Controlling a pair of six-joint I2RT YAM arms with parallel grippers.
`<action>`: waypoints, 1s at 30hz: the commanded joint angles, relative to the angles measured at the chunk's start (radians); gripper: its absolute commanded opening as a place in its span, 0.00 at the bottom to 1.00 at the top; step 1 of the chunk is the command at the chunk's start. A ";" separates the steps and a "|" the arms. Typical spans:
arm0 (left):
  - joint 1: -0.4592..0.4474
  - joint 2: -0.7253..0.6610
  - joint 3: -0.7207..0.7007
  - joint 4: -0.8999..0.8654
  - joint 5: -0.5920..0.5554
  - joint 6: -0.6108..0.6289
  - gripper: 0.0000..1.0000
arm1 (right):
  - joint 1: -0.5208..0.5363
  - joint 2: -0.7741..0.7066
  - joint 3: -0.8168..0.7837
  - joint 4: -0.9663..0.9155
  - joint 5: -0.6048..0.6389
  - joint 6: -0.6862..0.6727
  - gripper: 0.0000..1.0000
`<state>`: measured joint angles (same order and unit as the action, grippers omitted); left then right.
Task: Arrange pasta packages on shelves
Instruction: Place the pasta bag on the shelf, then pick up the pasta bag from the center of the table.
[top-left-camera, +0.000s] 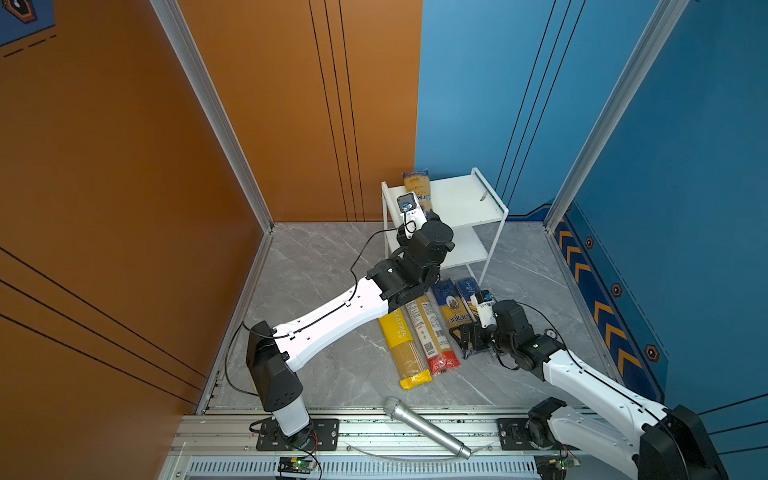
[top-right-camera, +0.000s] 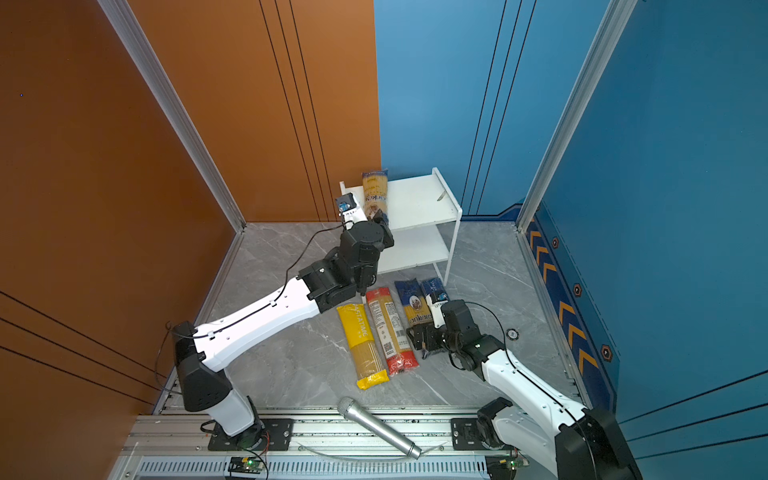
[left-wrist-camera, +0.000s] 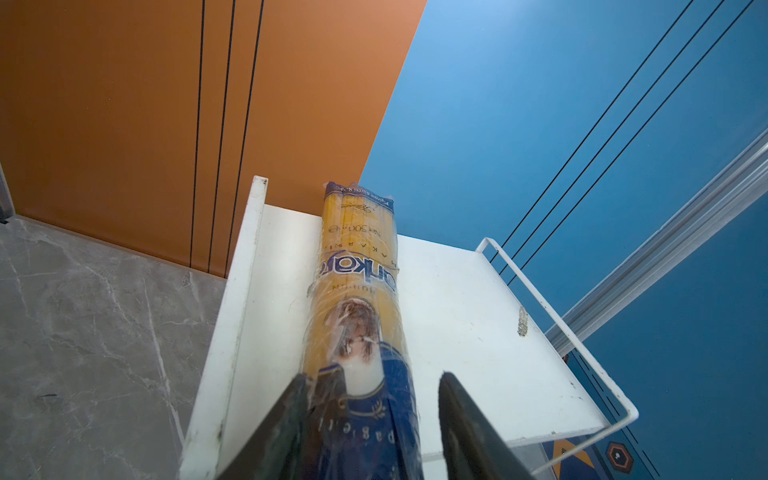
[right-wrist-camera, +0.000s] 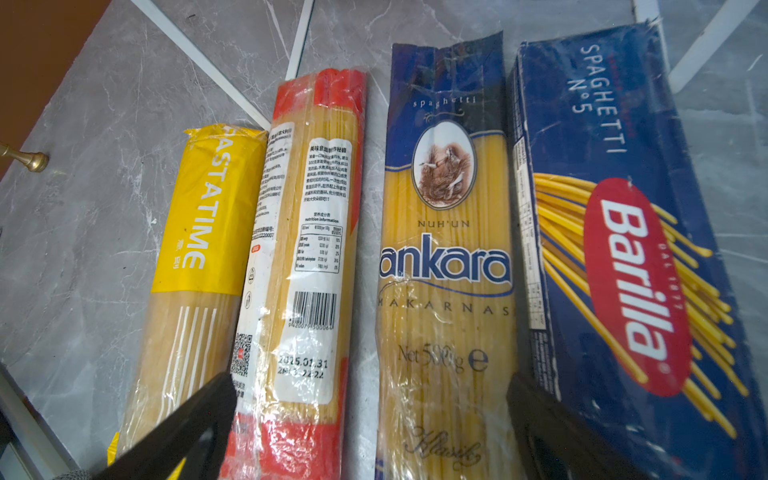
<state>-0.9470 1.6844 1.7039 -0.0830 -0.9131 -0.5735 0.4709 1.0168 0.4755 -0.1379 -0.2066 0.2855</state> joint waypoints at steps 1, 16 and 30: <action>0.010 -0.052 -0.036 0.038 0.009 0.010 0.57 | -0.003 -0.012 -0.008 0.006 -0.004 -0.006 1.00; 0.011 -0.225 -0.185 0.088 0.031 0.073 0.75 | 0.001 -0.015 -0.003 0.010 -0.015 0.005 1.00; 0.104 -0.466 -0.439 0.001 0.056 0.014 0.98 | 0.123 0.027 0.062 0.009 0.029 0.041 1.00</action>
<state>-0.8673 1.2537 1.3029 -0.0341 -0.8829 -0.5320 0.5602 1.0264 0.4992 -0.1303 -0.2047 0.3096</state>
